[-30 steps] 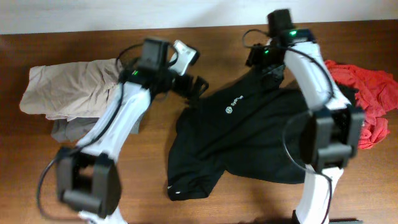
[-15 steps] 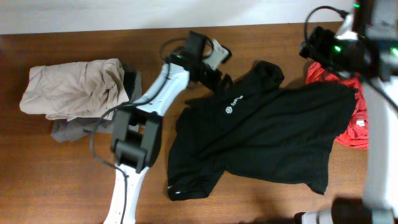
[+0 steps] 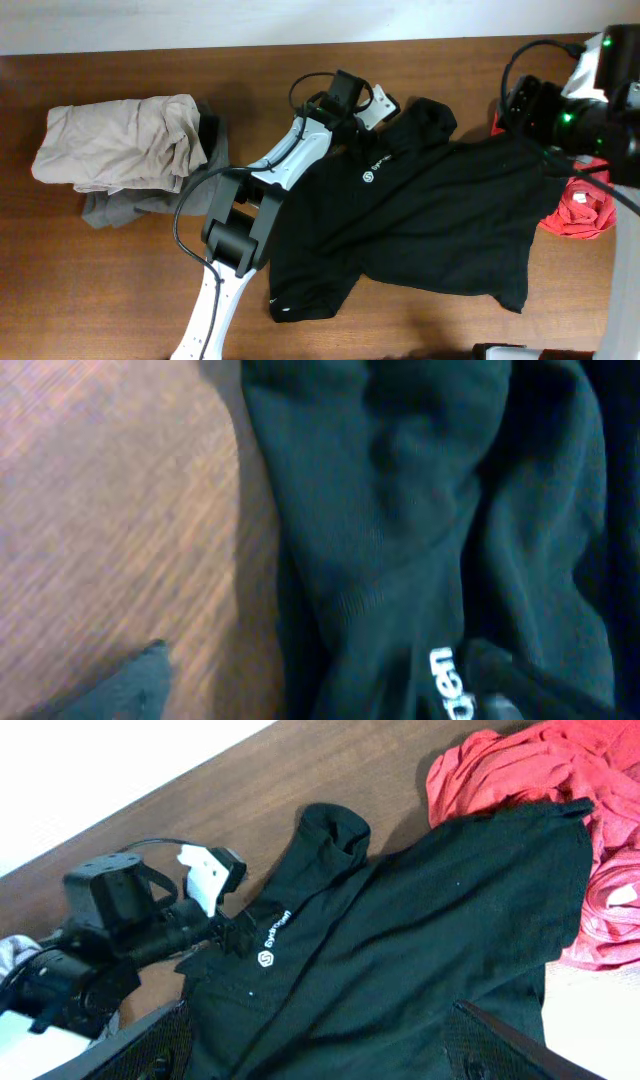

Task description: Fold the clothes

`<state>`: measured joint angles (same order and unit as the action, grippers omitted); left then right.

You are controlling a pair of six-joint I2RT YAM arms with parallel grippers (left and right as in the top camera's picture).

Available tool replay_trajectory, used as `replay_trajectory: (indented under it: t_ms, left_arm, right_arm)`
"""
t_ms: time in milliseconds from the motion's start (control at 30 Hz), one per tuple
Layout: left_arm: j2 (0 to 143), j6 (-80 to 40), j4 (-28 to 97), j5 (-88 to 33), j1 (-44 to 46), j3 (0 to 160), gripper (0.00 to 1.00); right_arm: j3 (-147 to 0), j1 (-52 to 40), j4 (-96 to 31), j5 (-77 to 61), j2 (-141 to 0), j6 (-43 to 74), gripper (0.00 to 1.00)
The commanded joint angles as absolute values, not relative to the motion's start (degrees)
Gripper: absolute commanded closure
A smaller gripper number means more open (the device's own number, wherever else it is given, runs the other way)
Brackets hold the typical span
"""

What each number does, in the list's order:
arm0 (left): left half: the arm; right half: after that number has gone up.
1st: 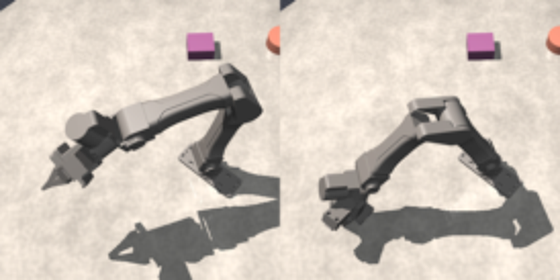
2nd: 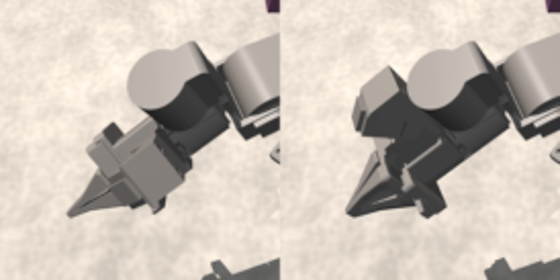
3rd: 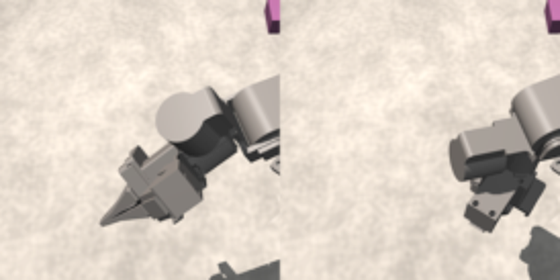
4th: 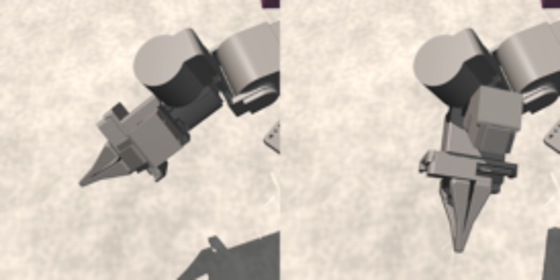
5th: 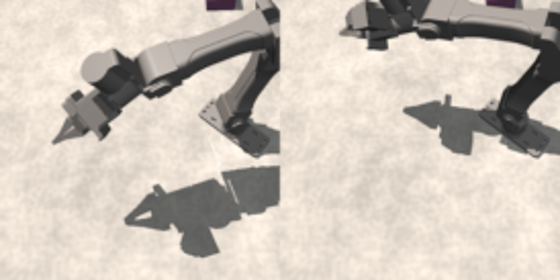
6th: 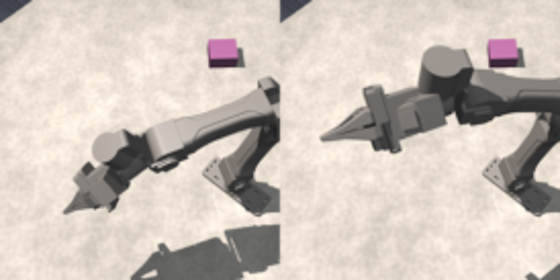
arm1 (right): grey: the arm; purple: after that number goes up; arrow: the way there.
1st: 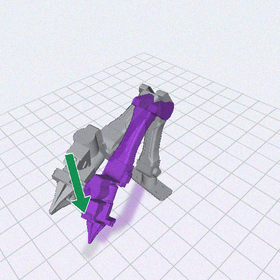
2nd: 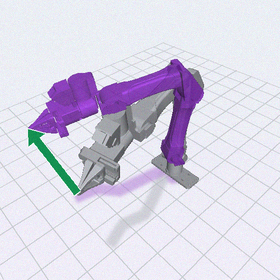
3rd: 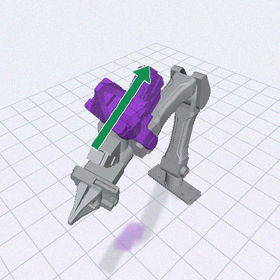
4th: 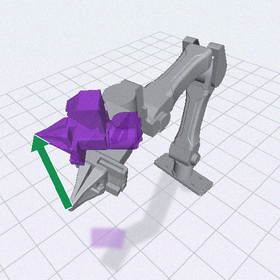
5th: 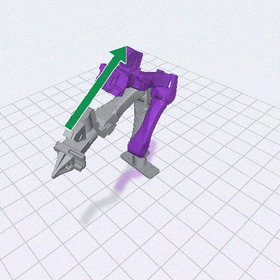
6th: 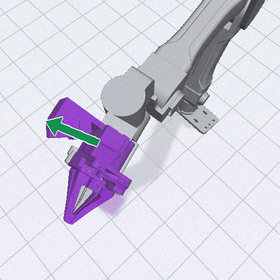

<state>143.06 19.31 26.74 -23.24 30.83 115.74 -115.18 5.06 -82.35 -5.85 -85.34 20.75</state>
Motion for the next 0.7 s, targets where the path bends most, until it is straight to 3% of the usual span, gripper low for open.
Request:
replay_trajectory:
  t_ms: [0,200,267,333,367,400,467,667]
  left_arm:
    - [143.9,20.2,25.1,-22.7,31.4,116.5,0.38]
    - [143.9,17.6,24.5,-22.5,31.2,116.5,0.75]
    - [143.9,17.6,25.6,-22.5,31.0,116.5,0.78]
    - [143.9,17.6,26.4,-22.7,31.0,116.5,0.68]
    - [143.9,17.6,26.6,-22.7,31.0,116.5,0.67]
    - [143.9,17.6,26.9,-22.7,31.0,116.5,0.72]
    - [143.9,17.6,27.1,-22.7,31.0,116.5,0.98]
    - [143.9,12.3,27.4,-16.7,29.2,118.1,1.00]
  right_arm:
    - [-115.3,4.9,-82.4,-4.9,-84.7,19.7,0.16]
    - [-115.3,4.9,-82.6,-4.1,-84.7,19.7,0.18]
    - [-115.3,4.9,-82.6,-4.0,-84.7,19.7,0.18]
    - [-115.3,4.9,-82.5,-4.0,-84.7,19.7,0.18]
    - [-115.3,4.9,-82.5,-4.0,-84.7,19.7,0.18]
    - [-115.3,4.9,-82.5,-4.0,-84.7,19.7,0.18]
    - [-115.3,4.9,-82.5,-3.9,-84.7,19.7,0.18]
    - [-115.3,4.9,-82.5,-3.8,-84.7,19.7,0.18]
